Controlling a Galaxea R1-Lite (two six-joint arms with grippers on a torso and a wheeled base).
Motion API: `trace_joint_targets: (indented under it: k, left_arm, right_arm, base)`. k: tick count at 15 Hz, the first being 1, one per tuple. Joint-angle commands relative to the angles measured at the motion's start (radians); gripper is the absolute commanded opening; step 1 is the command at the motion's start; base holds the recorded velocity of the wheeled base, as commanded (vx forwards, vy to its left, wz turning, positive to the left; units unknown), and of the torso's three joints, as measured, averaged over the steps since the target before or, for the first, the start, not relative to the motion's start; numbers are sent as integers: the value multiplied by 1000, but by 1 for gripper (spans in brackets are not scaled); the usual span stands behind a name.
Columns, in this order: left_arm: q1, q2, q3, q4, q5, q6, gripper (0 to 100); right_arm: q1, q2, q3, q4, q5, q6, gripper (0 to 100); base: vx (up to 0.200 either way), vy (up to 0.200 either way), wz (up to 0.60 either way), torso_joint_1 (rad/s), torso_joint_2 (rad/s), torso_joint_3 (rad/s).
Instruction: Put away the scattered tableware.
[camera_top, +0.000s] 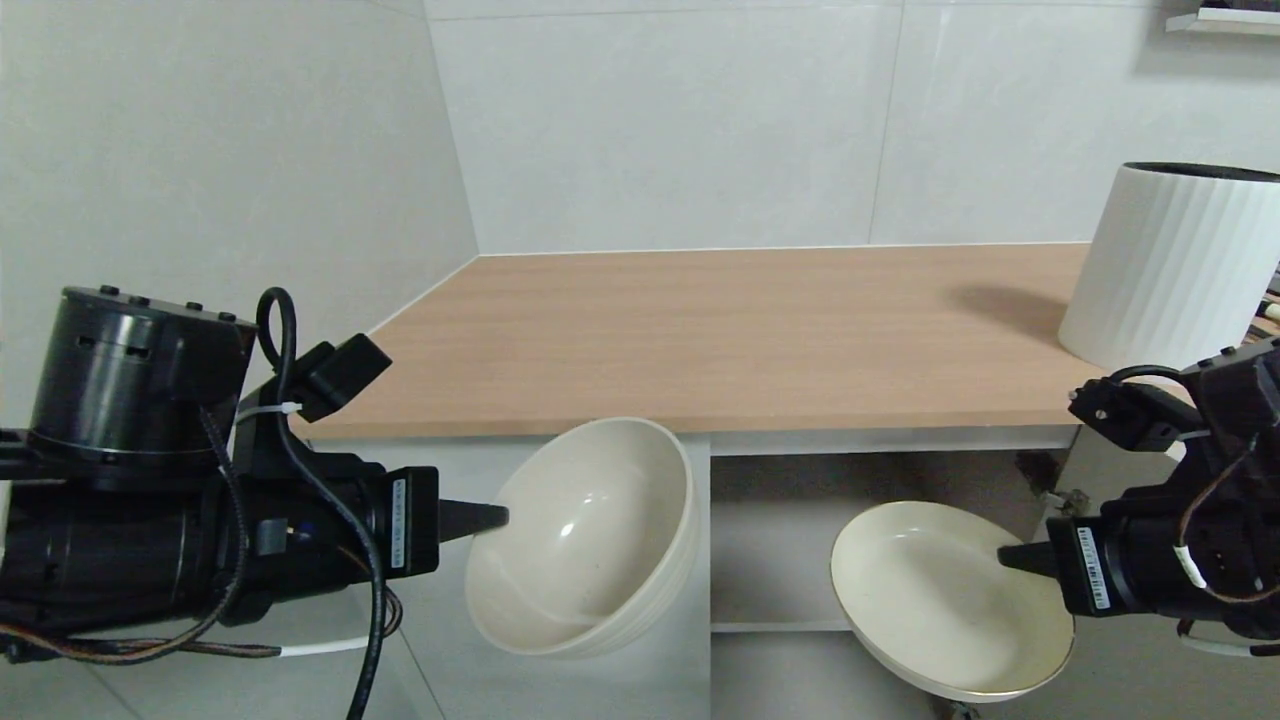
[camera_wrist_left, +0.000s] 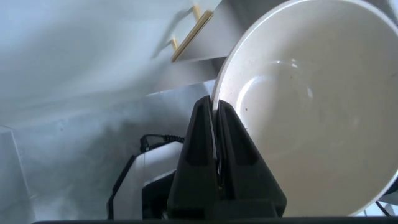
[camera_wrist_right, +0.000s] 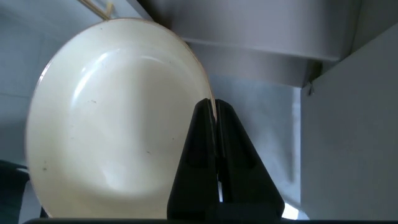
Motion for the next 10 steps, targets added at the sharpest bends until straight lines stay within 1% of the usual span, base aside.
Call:
trace_joint_targets:
  k: [1,7,8,10]
  left_arm:
    - [0,4,1,0,0,-1,0]
    - [0,4,1,0,0,-1,0]
    - [0,4,1,0,0,-1,0]
    - [0,4,1,0,0,-1,0]
  right_arm:
    - [0,3,1,0,0,0,0]
    - [0,7,2,-2,0,0,0]
    - [0,9,2,-2,-2,0,0]
    - [-1,16,1,-2,-2,0,0]
  base:
    - [0,0,0,-159,461,290]
    - [0,0,0,-130,451,318]
    - [0,0,0,-36,325,246]
    - [0,0,0,-36,142,85]
